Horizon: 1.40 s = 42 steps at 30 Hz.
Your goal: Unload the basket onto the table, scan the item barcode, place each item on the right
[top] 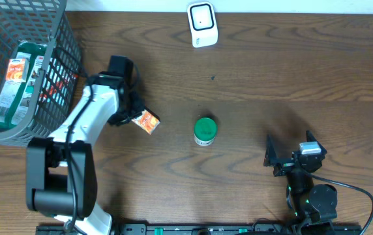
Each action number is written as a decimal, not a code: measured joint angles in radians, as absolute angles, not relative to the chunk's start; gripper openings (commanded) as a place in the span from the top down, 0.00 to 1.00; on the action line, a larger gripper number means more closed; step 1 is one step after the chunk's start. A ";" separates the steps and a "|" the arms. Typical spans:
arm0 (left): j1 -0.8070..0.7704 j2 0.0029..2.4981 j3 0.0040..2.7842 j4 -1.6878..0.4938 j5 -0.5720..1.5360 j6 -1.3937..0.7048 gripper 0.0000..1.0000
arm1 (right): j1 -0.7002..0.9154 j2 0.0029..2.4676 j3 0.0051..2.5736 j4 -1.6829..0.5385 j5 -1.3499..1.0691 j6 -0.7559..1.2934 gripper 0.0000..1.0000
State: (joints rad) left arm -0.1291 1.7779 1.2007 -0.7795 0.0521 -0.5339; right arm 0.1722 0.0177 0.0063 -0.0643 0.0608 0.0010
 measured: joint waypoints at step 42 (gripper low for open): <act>-0.165 1.693 1.120 -0.710 0.016 -0.545 0.53 | 0.172 0.018 0.006 -0.065 0.061 0.001 0.01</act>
State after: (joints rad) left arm -0.1646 1.6932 1.1202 -0.7097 0.0162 -0.5446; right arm 0.1722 0.0181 0.0063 -0.0647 0.0608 0.0010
